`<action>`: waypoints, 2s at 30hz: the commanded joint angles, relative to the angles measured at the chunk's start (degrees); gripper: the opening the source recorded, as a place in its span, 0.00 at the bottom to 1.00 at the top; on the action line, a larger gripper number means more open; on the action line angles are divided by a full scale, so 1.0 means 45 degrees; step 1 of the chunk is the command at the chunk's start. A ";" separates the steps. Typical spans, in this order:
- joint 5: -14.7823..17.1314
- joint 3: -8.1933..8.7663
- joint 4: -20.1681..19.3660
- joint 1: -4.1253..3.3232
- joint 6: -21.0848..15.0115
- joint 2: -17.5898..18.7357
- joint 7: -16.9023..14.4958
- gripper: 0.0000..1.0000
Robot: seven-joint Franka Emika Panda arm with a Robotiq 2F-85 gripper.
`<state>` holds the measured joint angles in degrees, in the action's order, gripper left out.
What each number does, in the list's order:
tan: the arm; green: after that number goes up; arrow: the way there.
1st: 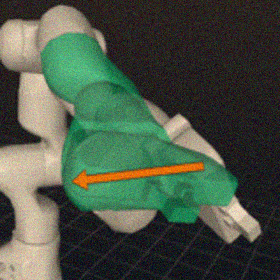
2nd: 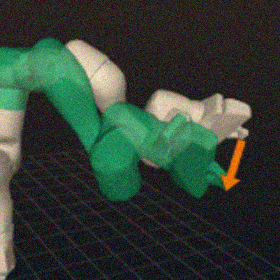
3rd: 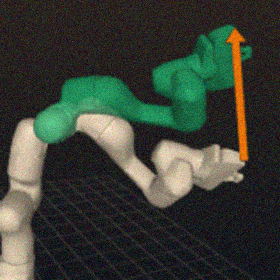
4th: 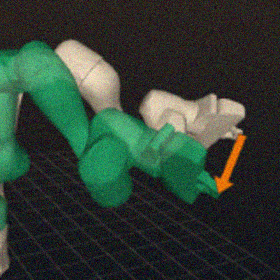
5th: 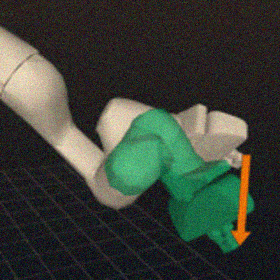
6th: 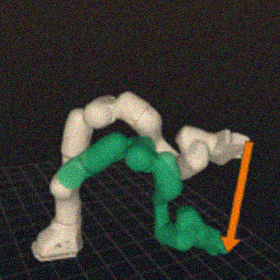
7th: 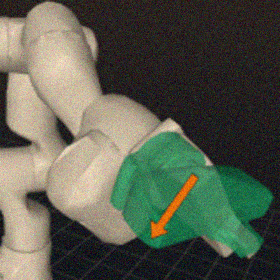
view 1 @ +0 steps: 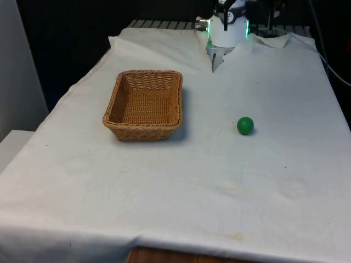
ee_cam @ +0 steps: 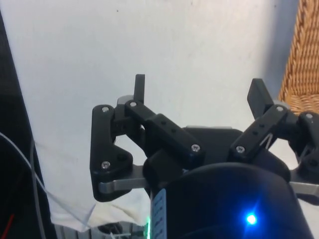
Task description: Pick up the ball and place it into the basket.
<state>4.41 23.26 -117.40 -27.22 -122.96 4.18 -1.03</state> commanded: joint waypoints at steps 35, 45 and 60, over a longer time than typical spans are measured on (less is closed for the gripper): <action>0.1693 -0.0866 -0.0064 0.0000 -0.3069 0.3221 -0.0216 1.00; 0.2572 -0.1146 -0.0497 0.0204 -0.4405 0.4023 -0.1108 1.00; 0.3756 -0.1311 -0.0624 0.0357 -0.5640 0.5169 -0.2687 1.00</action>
<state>20.28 18.22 -120.21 -26.24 -147.71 27.44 -12.20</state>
